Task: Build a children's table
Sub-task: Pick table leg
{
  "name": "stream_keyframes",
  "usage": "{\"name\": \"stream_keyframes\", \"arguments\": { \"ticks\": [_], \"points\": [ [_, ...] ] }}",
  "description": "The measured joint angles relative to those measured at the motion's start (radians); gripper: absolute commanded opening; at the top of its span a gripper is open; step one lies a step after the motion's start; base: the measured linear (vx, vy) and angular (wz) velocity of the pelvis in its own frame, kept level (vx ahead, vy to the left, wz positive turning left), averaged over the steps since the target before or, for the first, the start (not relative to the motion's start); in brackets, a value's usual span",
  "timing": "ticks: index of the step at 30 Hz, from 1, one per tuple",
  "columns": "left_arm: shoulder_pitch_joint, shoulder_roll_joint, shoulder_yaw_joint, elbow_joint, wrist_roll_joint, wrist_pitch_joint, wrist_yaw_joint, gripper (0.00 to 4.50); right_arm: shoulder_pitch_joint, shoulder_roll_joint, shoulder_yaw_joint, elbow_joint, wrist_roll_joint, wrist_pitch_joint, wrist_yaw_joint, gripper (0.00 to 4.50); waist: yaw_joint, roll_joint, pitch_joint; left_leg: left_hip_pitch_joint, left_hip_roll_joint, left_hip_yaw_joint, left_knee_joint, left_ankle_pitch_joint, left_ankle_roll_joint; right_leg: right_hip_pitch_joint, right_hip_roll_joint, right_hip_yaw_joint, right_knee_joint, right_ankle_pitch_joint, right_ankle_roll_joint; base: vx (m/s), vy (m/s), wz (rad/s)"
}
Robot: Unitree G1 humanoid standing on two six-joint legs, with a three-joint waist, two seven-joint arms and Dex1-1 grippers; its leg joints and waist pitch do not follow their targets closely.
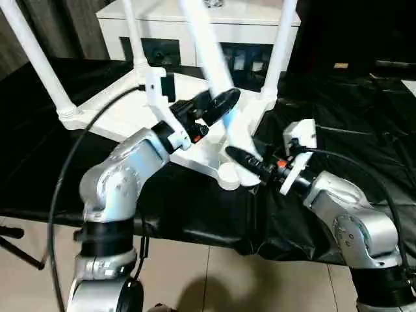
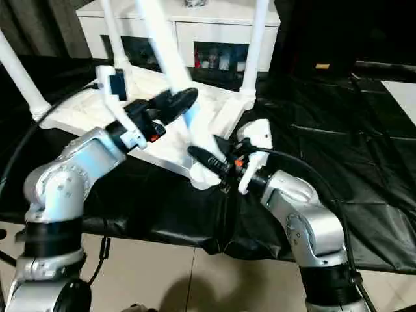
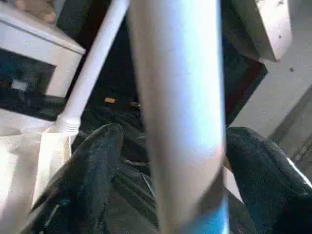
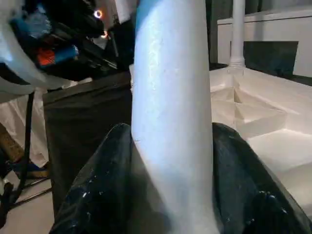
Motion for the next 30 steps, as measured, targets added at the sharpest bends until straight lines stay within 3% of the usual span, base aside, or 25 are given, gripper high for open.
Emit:
{"name": "stream_keyframes", "arguments": {
  "ticks": [1, 2, 3, 6, 9, 12, 13, 16, 18, 23, 30],
  "points": [
    [-0.005, -0.005, 0.007, 0.005, -0.011, 0.003, 0.007, 3.98, -0.002, 0.000, -0.002, 0.000, 0.005, 0.004, 0.001, 1.90, 0.001, -0.001, 0.000, 0.000, 0.000, 0.000, 0.000, 0.000, 0.000, 0.000, 0.000, 0.000, -0.001, 0.000, 0.000, 0.000, 0.000, 0.00],
    [-0.007, -0.005, 0.012, 0.005, -0.013, 0.005, 0.010, 3.54, -0.002, 0.002, -0.003, 0.001, 0.013, 0.007, 0.002, 1.90, 0.001, -0.001, 0.000, 0.000, 0.000, 0.000, 0.000, 0.000, 0.000, 0.001, 0.000, 0.000, -0.001, 0.000, 0.000, 0.000, 0.000, 0.00],
    [-0.008, -0.003, 0.018, 0.004, -0.019, 0.008, 0.009, 3.44, -0.002, 0.009, -0.003, 0.002, 0.026, 0.012, 0.002, 1.90, 0.000, -0.001, 0.000, 0.000, 0.000, 0.000, 0.000, 0.000, 0.000, 0.001, 0.000, 0.000, -0.002, 0.000, 0.000, 0.000, 0.000, 0.00],
    [-0.008, 0.003, 0.027, -0.001, -0.042, 0.027, 0.011, 3.50, -0.002, 0.024, -0.004, 0.018, 0.050, 0.028, 0.009, 1.90, 0.003, -0.002, 0.000, 0.000, 0.000, 0.000, 0.000, 0.000, 0.000, 0.001, 0.000, 0.000, -0.002, 0.000, 0.000, 0.000, 0.000, 0.00],
    [-0.008, 0.013, 0.045, -0.011, -0.058, 0.042, 0.018, 3.00, -0.002, 0.022, -0.003, 0.027, 0.057, 0.032, 0.024, 1.90, 0.010, -0.003, 0.000, 0.000, 0.000, 0.000, 0.000, 0.000, 0.000, 0.001, 0.000, 0.000, -0.002, 0.000, 0.000, 0.000, 0.000, 0.00],
    [-0.008, 0.013, 0.051, -0.019, -0.076, 0.054, 0.024, 3.02, -0.002, 0.013, 0.003, 0.031, 0.044, 0.032, 0.041, 1.90, 0.022, -0.003, 0.000, 0.000, 0.000, 0.001, 0.000, 0.000, 0.000, 0.001, 0.000, 0.000, -0.002, 0.000, 0.000, 0.000, 0.000, 0.00],
    [-0.007, 0.016, 0.053, -0.019, -0.077, 0.055, 0.027, 2.66, -0.002, 0.010, 0.007, 0.031, 0.035, 0.030, 0.044, 1.90, 0.024, -0.003, 0.000, 0.000, 0.000, 0.001, 0.000, 0.000, 0.000, 0.001, 0.000, 0.000, -0.002, 0.000, 0.000, 0.000, 0.000, 0.00],
    [-0.007, 0.020, 0.059, -0.019, -0.080, 0.055, 0.033, 2.65, -0.003, -0.002, 0.032, 0.034, 0.004, 0.015, 0.041, 1.90, 0.027, -0.003, 0.000, 0.000, 0.000, 0.001, 0.000, 0.000, 0.000, 0.002, 0.000, 0.000, -0.002, 0.001, 0.000, 0.000, 0.000, 0.00],
    [-0.007, 0.025, 0.059, -0.016, -0.079, 0.055, 0.033, 2.25, -0.005, -0.008, 0.049, 0.036, -0.032, -0.008, 0.031, 1.90, 0.027, -0.003, 0.000, 0.000, 0.000, 0.001, 0.000, 0.000, 0.000, 0.002, 0.000, 0.000, -0.002, 0.001, 0.001, 0.000, 0.000, 0.00],
    [-0.007, 0.033, 0.046, -0.012, -0.067, 0.047, 0.042, 1.93, -0.009, 0.000, 0.078, 0.047, -0.110, -0.065, -0.007, 1.89, 0.025, -0.003, 0.000, 0.000, 0.000, 0.001, 0.000, 0.000, 0.000, 0.002, 0.000, 0.000, -0.002, 0.001, 0.001, 0.000, 0.000, 0.00],
    [-0.012, 0.042, 0.045, -0.010, -0.071, 0.037, 0.035, 1.82, -0.025, 0.005, 0.108, 0.064, -0.185, -0.119, -0.039, 1.88, 0.024, -0.003, 0.000, 0.000, 0.000, 0.000, 0.000, 0.000, 0.000, 0.002, 0.000, 0.000, -0.002, 0.001, 0.000, 0.000, 0.000, 0.00]
  ]
}}
